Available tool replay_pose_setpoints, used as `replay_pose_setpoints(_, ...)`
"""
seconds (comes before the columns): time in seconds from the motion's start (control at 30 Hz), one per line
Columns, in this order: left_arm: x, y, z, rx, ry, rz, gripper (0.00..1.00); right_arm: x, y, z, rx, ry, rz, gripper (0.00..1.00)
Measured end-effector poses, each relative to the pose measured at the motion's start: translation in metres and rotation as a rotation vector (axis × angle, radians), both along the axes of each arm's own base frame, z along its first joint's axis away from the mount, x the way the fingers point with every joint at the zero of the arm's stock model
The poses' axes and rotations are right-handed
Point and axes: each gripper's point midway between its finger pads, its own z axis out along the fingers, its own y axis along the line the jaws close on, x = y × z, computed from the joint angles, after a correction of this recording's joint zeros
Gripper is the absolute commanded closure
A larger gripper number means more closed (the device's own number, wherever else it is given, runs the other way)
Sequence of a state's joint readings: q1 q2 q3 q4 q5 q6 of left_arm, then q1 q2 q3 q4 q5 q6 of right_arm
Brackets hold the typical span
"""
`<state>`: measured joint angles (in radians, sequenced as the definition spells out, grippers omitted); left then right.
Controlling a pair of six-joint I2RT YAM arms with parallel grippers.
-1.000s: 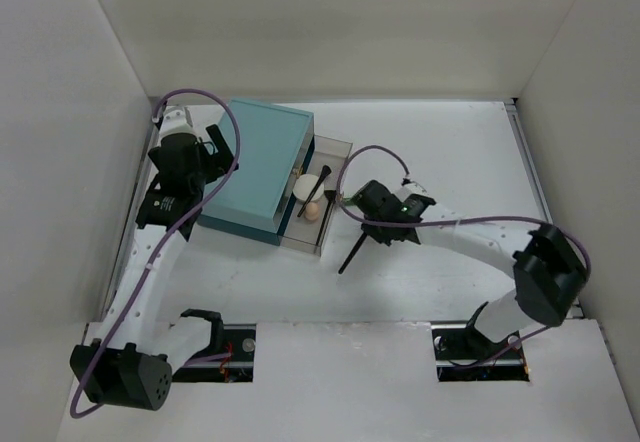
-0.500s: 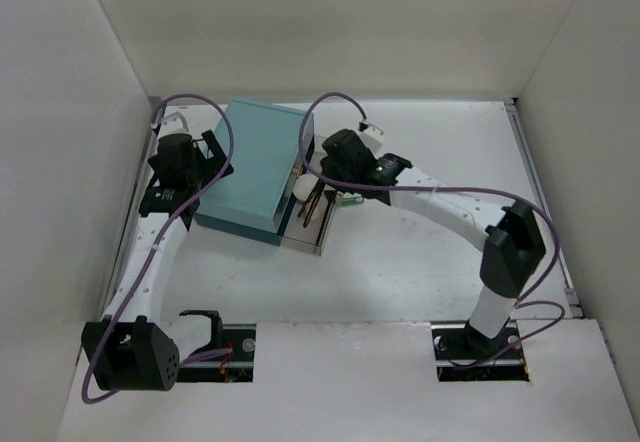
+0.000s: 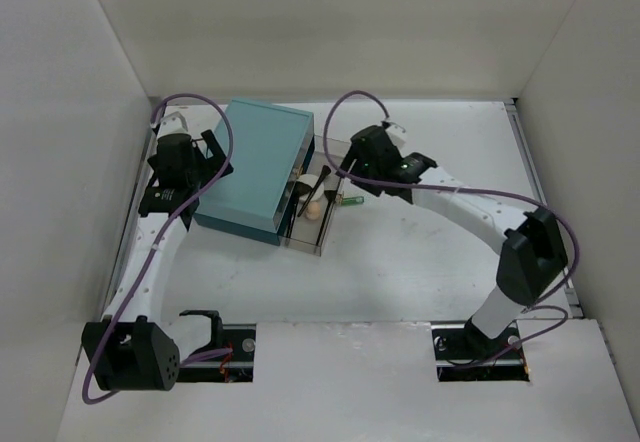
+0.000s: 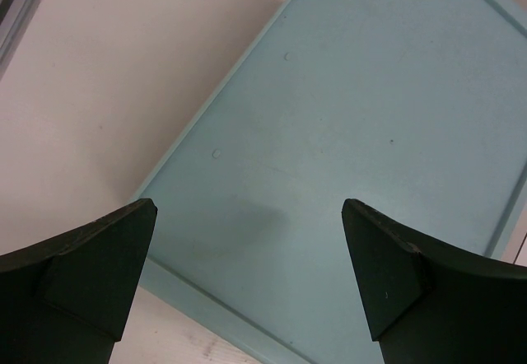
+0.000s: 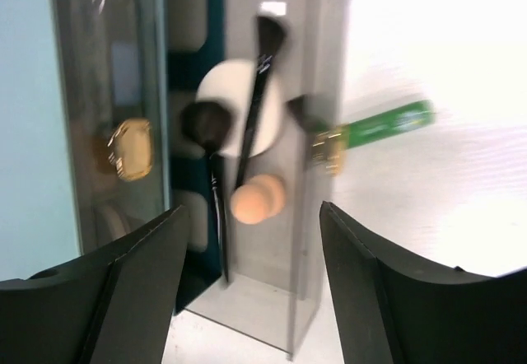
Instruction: Organize the makeup
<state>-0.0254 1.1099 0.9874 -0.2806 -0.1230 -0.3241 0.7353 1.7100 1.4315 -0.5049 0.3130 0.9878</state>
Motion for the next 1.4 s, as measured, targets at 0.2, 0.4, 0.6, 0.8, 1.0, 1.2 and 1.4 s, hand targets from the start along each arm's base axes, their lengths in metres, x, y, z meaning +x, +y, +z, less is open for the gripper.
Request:
replay_pose_setpoints(0.2,0.001,0.0,-0.002,0.0,0.005,0.001,0.0,0.01,-0.08,-0.015,0.002,0.046,-0.183,0.32)
replay_pose_setpoints(0.4,0.003,0.001,-0.009,0.0,0.026,0.002,0.0,0.008,-0.087,-0.059,-0.01,0.166,-0.216,0.35)
replay_pose_setpoints(0.6,0.005,0.008,-0.015,-0.005,0.046,0.016,0.0,0.003,-0.076,-0.097,0.0,0.276,-0.239,0.36)
replay_pose_setpoints(0.8,0.005,0.011,-0.016,-0.009,0.047,0.021,0.0,0.009,-0.063,-0.116,0.032,0.34,-0.255,0.36)
replay_pose_setpoints(1.0,0.006,0.016,-0.016,-0.01,0.046,0.033,0.0,0.024,-0.048,-0.118,0.076,0.355,-0.273,0.42)
replay_pose_setpoints(1.2,0.007,0.022,-0.019,-0.015,0.054,0.041,0.0,0.02,-0.043,-0.129,0.083,0.398,-0.289,0.45)
replay_pose_setpoints(1.4,0.008,0.028,-0.024,-0.016,0.066,0.053,0.0,0.015,-0.039,-0.136,0.092,0.426,-0.302,0.61)
